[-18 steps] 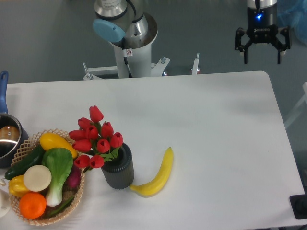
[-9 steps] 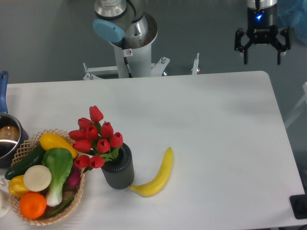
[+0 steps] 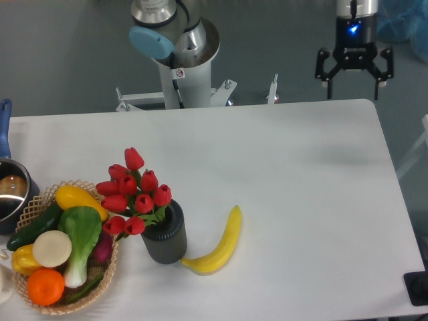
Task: Pick up the flowers from the vase
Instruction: 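Move the open gripper toward the red tulips in the black vase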
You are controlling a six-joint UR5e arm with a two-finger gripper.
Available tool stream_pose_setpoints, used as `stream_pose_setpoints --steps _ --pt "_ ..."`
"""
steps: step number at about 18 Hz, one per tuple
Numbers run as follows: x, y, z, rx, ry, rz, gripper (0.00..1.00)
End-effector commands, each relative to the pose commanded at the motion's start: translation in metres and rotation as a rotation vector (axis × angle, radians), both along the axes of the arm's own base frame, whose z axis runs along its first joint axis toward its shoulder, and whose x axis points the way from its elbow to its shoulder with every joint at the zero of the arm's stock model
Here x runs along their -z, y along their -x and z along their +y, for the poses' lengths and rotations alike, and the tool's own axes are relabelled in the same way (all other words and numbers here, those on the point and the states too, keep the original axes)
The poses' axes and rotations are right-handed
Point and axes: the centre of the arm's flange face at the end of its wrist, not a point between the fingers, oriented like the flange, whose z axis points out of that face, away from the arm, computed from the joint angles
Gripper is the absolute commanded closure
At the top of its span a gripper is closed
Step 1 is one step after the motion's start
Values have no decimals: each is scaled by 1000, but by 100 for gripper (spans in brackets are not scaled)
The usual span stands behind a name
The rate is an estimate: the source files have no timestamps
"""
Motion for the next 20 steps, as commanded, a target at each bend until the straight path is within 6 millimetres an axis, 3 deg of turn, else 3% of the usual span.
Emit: stream_pose_setpoints --steps 3,10,14,17,20 --pt "-3 -7 15 -36 -126 -85 0" --pt "-6 -31 83 75 -322 -227 0" --pt "-8 -49 110 142 -317 -231 0" --pt "-9 -53 115 151 -313 -231 0" --pt "0 -64 141 214 -322 -259 0"
